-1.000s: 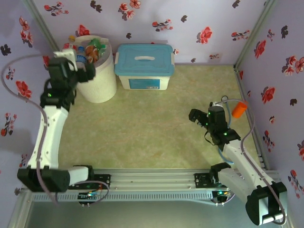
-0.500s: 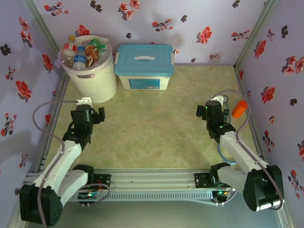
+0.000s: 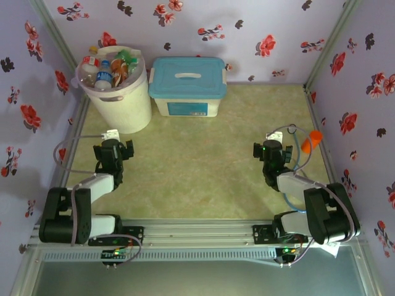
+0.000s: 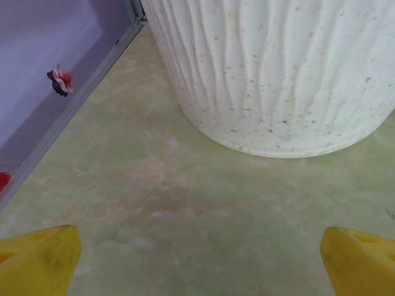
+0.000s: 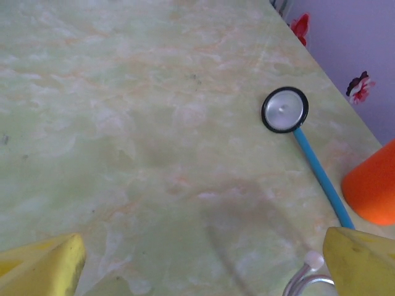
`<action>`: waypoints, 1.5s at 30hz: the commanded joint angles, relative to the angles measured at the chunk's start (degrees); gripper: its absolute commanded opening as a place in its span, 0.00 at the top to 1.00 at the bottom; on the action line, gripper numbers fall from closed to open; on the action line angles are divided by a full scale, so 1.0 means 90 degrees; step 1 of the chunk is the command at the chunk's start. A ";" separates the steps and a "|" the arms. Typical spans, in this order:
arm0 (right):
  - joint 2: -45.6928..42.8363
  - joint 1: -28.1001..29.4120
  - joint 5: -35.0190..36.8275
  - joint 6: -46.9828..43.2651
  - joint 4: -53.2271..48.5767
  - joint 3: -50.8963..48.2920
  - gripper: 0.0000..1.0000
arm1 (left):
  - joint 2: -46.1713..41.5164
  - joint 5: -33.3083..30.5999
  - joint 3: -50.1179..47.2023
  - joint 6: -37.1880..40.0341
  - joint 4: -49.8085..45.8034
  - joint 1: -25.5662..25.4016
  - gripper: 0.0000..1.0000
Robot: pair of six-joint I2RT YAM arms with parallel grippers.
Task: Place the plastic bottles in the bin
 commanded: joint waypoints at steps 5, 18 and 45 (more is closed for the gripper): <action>0.0593 -0.0281 -0.0122 -0.0318 0.2021 -0.0093 0.01 | 0.0902 0.0482 -0.0030 0.0158 0.1964 0.0281 0.00; 0.1648 -0.1051 -0.0786 0.0265 0.3025 -0.0122 0.01 | 0.1480 0.0861 0.0093 0.0246 0.2186 0.0417 0.00; 0.1701 -0.1060 -0.0559 0.0374 0.2714 0.0081 0.01 | 0.1477 0.0858 0.0097 0.0263 0.2191 0.0418 0.00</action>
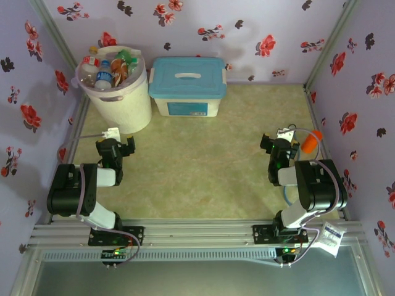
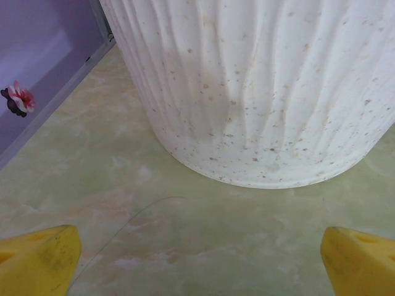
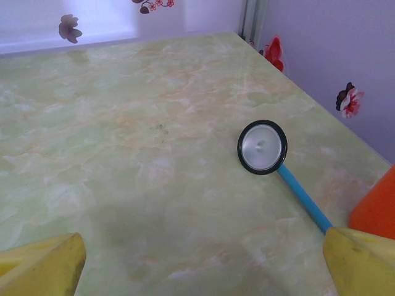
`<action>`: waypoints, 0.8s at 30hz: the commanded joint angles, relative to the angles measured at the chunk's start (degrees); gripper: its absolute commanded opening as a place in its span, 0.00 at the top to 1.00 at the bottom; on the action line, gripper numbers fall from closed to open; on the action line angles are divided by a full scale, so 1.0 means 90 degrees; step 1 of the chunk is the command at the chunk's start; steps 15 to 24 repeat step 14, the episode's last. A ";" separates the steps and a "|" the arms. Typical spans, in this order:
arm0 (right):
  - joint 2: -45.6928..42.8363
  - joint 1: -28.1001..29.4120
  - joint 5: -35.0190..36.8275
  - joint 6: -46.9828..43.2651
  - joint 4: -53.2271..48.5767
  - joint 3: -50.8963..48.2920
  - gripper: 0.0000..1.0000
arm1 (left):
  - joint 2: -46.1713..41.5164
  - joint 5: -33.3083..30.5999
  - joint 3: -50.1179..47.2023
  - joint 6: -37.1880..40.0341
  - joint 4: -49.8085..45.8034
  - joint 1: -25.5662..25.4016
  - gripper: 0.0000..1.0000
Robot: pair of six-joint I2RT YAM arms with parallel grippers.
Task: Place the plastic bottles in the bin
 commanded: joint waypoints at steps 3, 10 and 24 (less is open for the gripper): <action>0.0019 -0.0051 0.0027 0.0102 -0.0138 0.0176 0.01 | 0.0046 0.0040 0.0087 0.0120 0.0262 0.0044 0.00; 0.0003 -0.0133 -0.0129 0.0150 -0.0207 0.0211 0.01 | 0.0043 0.0038 0.0082 0.0118 0.0269 0.0053 0.00; -0.0026 -0.0133 -0.0112 0.0133 -0.0114 0.0142 0.01 | 0.0041 0.0038 0.0080 0.0118 0.0272 0.0047 0.00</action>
